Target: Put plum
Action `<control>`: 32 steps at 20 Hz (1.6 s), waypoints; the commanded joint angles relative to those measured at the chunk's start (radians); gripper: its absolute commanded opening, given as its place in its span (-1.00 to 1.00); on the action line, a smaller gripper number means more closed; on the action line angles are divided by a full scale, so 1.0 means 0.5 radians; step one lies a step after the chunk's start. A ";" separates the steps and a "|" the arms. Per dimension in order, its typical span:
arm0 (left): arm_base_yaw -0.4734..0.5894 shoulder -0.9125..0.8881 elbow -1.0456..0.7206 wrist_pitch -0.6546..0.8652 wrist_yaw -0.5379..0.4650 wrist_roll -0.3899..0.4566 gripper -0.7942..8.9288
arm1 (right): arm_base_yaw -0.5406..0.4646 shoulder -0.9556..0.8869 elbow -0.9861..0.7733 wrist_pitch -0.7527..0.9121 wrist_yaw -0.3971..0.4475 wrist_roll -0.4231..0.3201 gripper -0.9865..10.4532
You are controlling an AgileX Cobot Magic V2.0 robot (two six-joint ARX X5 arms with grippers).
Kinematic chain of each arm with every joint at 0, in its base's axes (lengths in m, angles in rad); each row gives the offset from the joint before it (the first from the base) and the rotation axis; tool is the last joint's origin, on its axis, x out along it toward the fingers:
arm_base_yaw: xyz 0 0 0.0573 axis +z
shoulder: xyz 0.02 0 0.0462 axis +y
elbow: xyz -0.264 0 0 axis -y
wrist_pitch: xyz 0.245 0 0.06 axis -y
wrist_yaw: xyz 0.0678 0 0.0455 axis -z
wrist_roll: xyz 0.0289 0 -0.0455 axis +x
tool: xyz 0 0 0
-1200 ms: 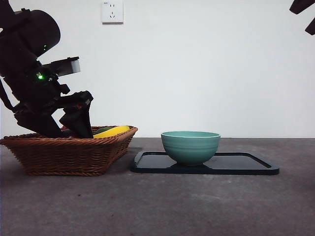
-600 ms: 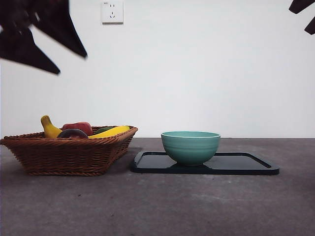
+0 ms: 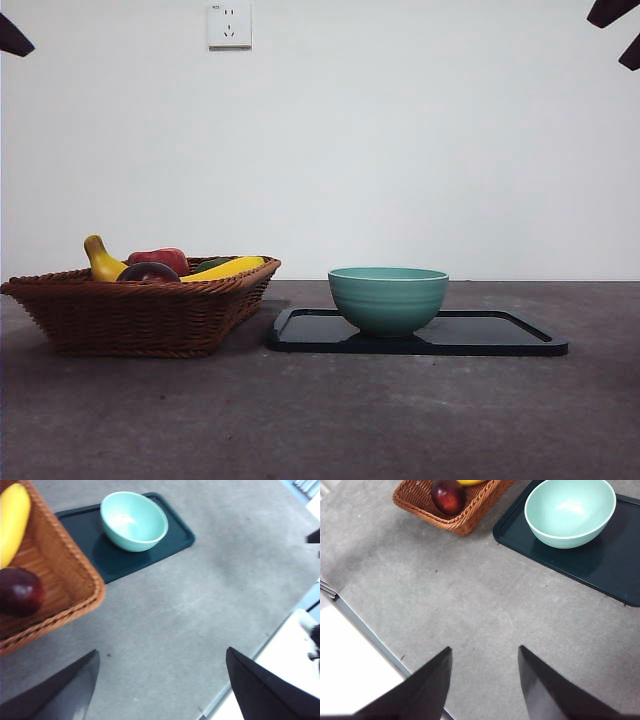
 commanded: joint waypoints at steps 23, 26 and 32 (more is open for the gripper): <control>-0.005 0.009 0.034 0.021 0.121 0.011 -0.01 | -0.342 1.403 0.642 0.600 0.173 0.323 -0.39; -0.005 0.009 0.034 0.021 0.127 0.011 -0.01 | -0.352 1.729 0.848 0.600 0.172 0.284 -0.39; -0.004 0.009 0.034 0.021 0.127 0.011 -0.01 | -0.347 2.200 1.048 0.642 0.164 0.272 -0.39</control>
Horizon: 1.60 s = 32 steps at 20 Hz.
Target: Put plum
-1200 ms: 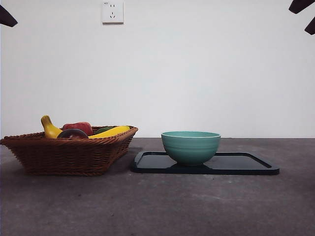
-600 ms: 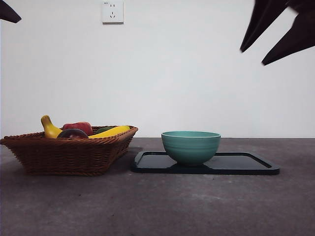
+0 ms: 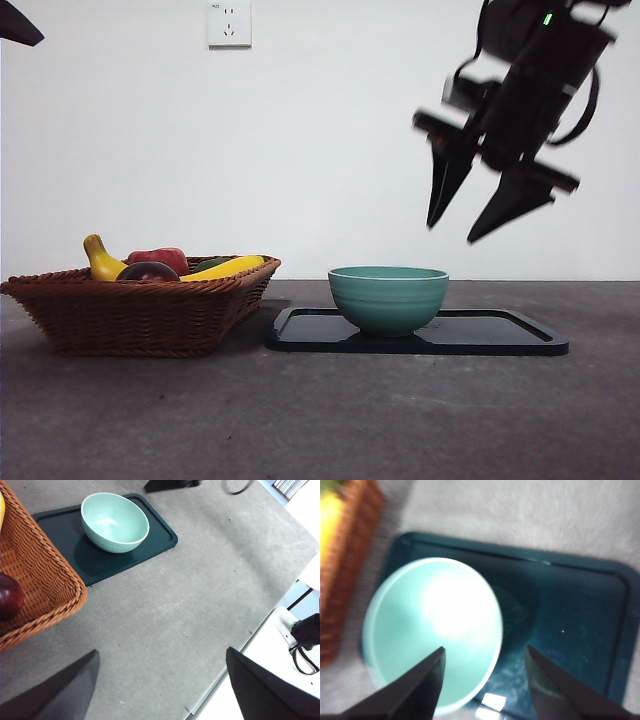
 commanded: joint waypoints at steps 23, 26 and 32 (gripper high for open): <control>-0.004 0.010 0.034 0.021 0.016 0.011 -0.01 | 0.052 -0.233 0.088 0.014 -0.005 -0.111 -0.82; -0.004 0.010 0.034 0.021 0.016 0.011 -0.01 | 0.095 -0.524 0.087 -0.228 -0.005 -0.212 -0.82; -0.004 0.010 0.034 0.021 0.016 0.011 -0.01 | 0.251 -1.010 -0.053 -0.554 0.150 -0.285 -0.82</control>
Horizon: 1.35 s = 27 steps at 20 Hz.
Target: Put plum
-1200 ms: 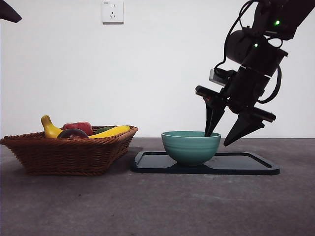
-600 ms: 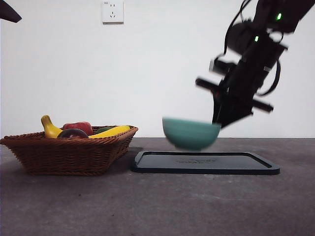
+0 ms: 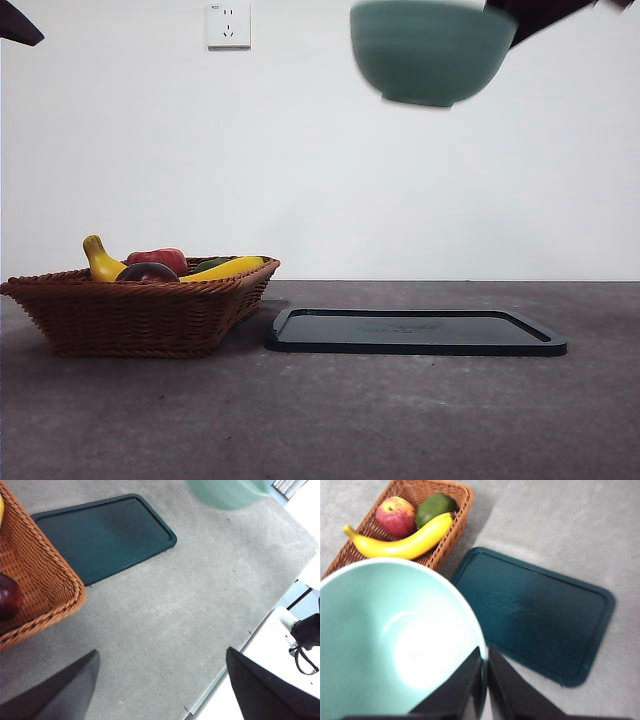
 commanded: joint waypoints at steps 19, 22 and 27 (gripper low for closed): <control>-0.004 0.010 0.034 0.020 0.014 0.011 -0.01 | 0.394 0.000 -1.251 0.820 0.107 0.235 -0.82; -0.004 0.010 0.034 0.018 0.014 0.010 -0.01 | 0.427 0.089 -1.251 0.868 0.158 0.239 -0.82; -0.004 0.010 0.034 0.018 0.014 0.011 -0.01 | 0.470 0.111 -1.251 0.868 0.243 0.240 -0.80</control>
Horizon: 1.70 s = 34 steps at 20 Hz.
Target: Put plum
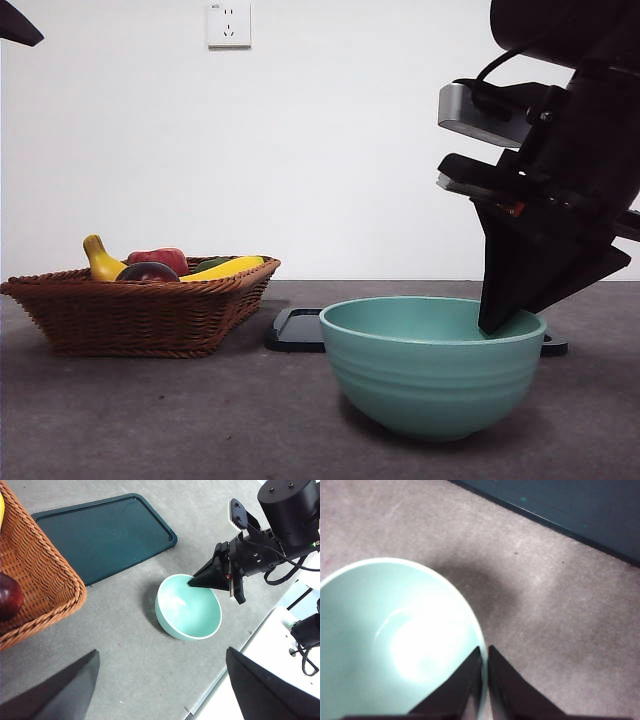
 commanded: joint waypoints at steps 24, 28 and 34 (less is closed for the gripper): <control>-0.004 0.010 0.034 -0.040 0.014 0.009 -0.01 | 0.035 -1.087 0.447 -1.083 -0.430 0.012 -0.35; -0.004 0.010 0.034 -0.039 0.014 0.009 -0.01 | 0.037 -1.142 0.446 -1.216 -0.433 0.012 -0.35; -0.004 0.010 0.034 -0.040 0.014 0.009 -0.01 | 0.037 -1.139 0.446 -1.209 -0.433 0.012 -0.35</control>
